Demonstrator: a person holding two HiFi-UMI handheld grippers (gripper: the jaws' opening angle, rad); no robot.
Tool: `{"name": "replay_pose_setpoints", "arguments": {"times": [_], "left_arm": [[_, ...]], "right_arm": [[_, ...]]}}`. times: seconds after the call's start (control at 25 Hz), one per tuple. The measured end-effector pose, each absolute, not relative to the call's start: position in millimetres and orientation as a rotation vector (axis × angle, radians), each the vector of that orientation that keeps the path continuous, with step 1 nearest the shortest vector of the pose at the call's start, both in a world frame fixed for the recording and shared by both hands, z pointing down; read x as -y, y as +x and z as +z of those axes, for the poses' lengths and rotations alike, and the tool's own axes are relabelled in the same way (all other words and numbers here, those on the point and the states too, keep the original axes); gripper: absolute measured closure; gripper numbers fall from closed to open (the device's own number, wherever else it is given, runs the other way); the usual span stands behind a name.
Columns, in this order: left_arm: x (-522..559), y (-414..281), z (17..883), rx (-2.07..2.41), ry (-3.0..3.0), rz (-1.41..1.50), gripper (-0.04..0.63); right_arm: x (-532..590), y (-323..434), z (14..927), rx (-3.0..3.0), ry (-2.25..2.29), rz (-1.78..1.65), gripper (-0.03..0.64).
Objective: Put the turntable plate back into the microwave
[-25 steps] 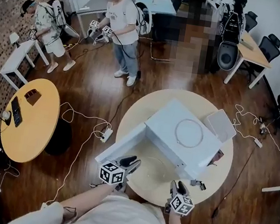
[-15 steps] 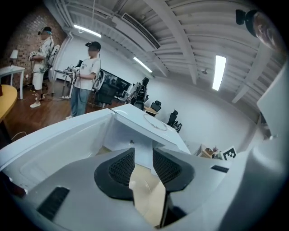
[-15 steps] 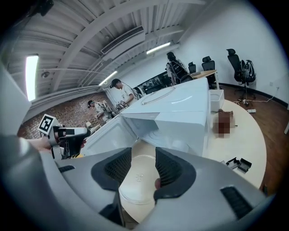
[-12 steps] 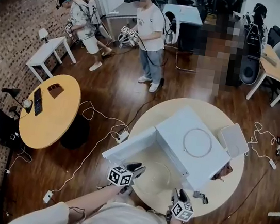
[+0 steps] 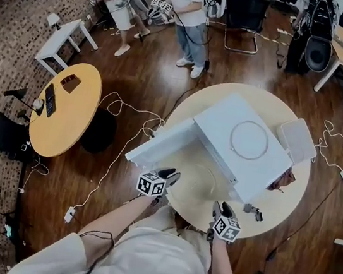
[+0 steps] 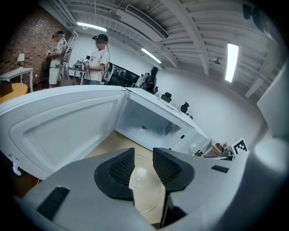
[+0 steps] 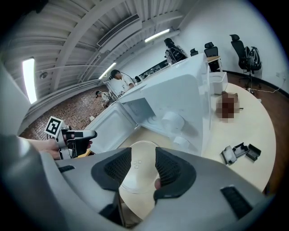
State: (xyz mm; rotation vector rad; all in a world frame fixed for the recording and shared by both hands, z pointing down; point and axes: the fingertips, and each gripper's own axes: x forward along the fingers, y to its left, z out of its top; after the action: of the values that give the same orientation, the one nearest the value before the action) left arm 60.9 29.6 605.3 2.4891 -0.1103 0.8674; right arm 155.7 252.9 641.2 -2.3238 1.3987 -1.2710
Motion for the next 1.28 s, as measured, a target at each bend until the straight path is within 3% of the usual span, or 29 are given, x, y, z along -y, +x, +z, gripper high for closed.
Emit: {"name": "replay_pose_setpoints", "arguments": {"times": [0.48, 1.28], "left_arm": [[-21, 33, 695, -0.008, 2.347, 1.103, 0.485], [15, 51, 787, -0.193, 2.379, 1.439, 0.485]], "right_arm": [[-261, 129, 687, -1.142, -2.36, -1.368, 0.445], [-230, 89, 799, -0.995, -2.225, -1.553, 0.445]]}}
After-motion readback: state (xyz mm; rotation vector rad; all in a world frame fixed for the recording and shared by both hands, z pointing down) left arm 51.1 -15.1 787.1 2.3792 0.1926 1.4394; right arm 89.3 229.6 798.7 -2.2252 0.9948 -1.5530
